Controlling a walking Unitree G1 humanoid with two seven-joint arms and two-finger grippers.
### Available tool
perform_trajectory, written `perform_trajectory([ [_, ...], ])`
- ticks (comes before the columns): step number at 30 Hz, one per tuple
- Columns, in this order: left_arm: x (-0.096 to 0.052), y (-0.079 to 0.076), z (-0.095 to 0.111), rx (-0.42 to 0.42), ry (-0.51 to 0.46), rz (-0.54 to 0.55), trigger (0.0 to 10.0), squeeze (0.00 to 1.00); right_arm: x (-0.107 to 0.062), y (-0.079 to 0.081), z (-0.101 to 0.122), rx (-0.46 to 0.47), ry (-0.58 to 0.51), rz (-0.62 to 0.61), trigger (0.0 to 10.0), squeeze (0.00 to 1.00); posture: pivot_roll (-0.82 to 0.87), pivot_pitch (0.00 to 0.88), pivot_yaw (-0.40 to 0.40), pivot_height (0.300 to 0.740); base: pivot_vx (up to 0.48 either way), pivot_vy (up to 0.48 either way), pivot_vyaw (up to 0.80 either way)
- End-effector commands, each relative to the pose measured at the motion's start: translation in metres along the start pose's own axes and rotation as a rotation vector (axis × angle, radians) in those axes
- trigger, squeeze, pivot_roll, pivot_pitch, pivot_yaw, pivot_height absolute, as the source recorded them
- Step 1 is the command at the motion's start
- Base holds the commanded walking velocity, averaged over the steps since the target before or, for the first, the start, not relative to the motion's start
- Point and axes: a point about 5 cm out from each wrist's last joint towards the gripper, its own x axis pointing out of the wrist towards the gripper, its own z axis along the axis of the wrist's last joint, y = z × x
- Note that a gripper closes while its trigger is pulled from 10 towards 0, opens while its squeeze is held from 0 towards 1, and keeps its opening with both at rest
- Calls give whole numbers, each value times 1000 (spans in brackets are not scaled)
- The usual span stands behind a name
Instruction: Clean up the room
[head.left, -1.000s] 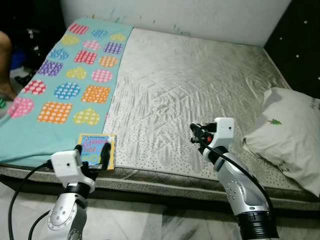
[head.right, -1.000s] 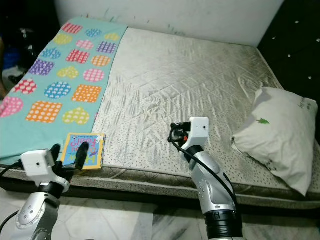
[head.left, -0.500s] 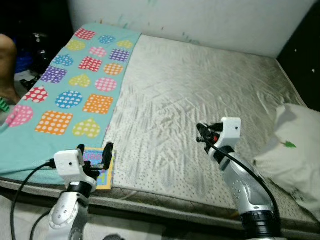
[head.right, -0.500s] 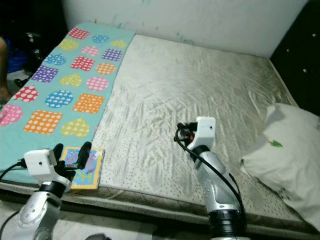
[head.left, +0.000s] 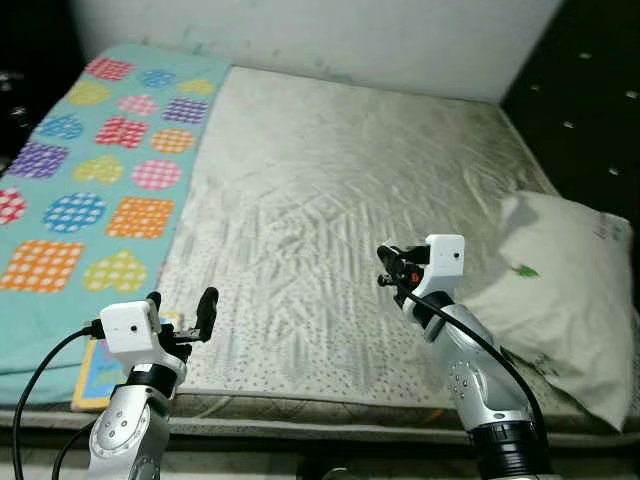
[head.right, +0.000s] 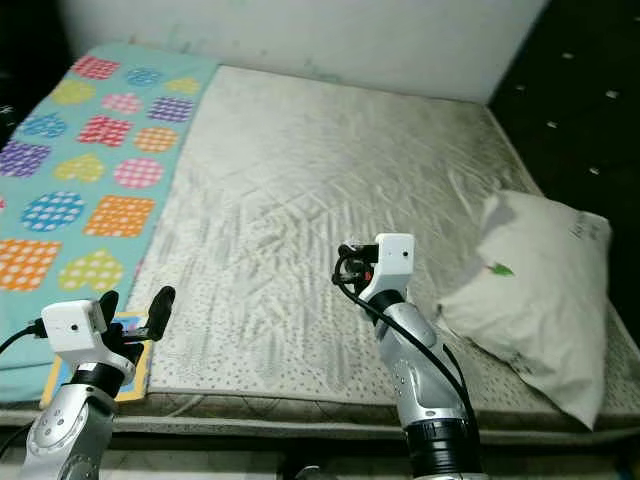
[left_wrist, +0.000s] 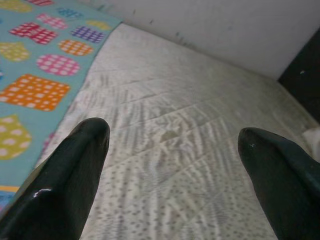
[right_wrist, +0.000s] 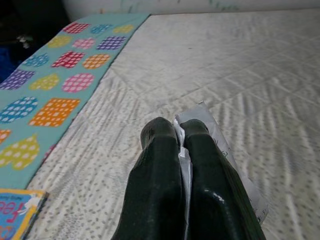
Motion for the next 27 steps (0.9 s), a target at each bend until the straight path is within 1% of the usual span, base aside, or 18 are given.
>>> perform_trajectory([
  [1,-3,3,-2,-6,11,9,10000,0,0,-2,-1,-2,3,-13,10000,0,63,121,-119,740,0,454,0],
  [19,-2,4,-2,-26,3,23,10000,0,0,-3,-3,-17,12,-3,10000,0,58,128,-124,740,0,476,0],
  [27,-2,3,0,-42,-11,11,10000,0,0,-2,-4,-25,16,5,10000,0,54,127,-124,740,0,0,0],
])
